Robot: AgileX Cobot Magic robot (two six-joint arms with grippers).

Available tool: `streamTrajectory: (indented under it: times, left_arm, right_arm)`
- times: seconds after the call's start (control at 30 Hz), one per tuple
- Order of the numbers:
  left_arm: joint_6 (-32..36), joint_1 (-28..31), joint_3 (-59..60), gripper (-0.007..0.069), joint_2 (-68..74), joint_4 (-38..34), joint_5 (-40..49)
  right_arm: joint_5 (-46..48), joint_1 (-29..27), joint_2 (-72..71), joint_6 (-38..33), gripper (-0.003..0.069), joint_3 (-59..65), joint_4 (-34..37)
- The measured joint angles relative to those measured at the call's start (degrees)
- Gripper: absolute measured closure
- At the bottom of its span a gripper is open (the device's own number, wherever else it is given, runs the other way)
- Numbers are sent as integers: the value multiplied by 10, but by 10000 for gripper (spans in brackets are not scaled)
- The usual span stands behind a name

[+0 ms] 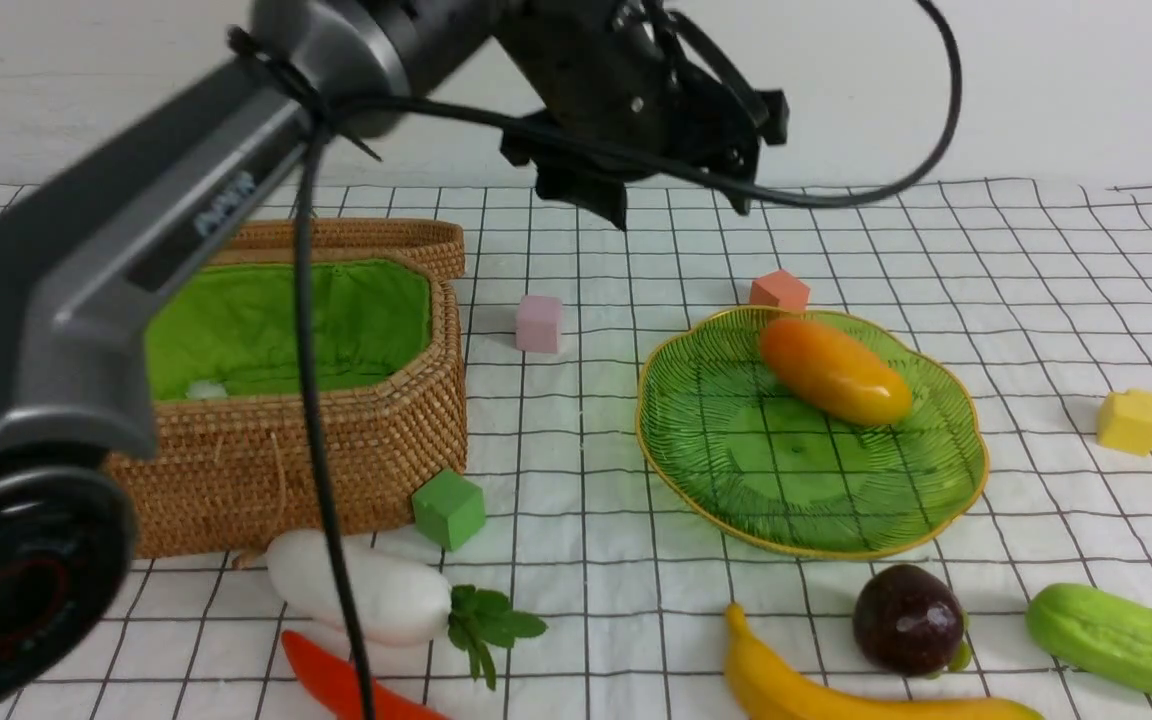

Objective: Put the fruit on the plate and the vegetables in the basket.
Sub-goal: Use the left arm to grab a carrot and put it into the left basket

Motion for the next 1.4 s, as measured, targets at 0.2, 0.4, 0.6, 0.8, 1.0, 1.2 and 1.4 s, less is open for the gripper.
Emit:
streamTrajectory:
  times: [0.2,0.4,0.6,0.8,1.0,1.2,1.4]
  left_arm:
    - [12,5,149,-10,-191,39,42]
    - [-64,5,432,22,-369,66,42]
    - [-255,5,731,33,-440,46,-82]
    - [-346,5,866,36,-395,3,-280]
    - [-355,5,883,37,-305,-11,-348]
    - [-353,5,883,104,-266,-23,-362]
    - [-341,5,883,281,-290,-25,-350]
  right_arm:
    - [0,0,0,0,416,0,0]
    - [0,0,0,0,416,0,0]
    - [0,0,0,0,416,0,0]
    - [0,0,0,0,416,0,0]
    - [0,0,0,0,416,0,0]
    - [0,0,0,0,416,0,0]
    - [0,0,0,0,416,0,0]
